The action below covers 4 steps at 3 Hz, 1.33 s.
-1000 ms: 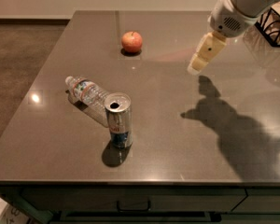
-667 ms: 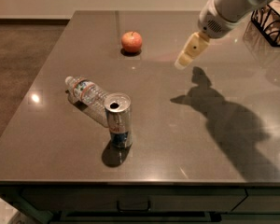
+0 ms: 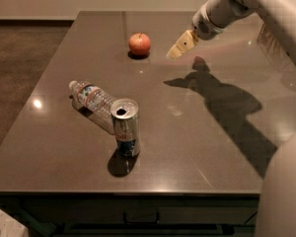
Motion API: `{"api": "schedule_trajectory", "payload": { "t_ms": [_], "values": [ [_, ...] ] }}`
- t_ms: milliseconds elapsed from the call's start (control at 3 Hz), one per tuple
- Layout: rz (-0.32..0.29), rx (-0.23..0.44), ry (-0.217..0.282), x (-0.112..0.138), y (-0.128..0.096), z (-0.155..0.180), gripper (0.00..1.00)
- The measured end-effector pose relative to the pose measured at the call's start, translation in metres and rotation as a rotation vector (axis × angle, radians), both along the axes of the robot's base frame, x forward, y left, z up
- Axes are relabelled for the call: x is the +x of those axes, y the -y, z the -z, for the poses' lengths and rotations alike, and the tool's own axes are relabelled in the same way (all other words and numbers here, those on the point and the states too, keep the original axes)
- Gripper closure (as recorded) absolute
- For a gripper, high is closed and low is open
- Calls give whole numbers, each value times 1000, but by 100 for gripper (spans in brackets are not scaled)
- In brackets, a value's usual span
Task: Pick apple
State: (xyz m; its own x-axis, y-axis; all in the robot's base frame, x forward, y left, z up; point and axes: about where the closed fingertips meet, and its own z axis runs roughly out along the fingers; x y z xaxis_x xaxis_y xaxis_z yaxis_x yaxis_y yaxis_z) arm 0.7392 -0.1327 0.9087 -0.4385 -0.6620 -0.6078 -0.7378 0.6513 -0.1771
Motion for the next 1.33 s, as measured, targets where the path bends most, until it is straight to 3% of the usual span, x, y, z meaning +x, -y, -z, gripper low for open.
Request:
{"api": "schedule_trajectory", "payload": {
  "t_ms": [667, 1333],
  "values": [
    [60, 111, 6, 64, -39, 20, 0],
    [92, 166, 29, 96, -74, 36, 0]
  ]
}}
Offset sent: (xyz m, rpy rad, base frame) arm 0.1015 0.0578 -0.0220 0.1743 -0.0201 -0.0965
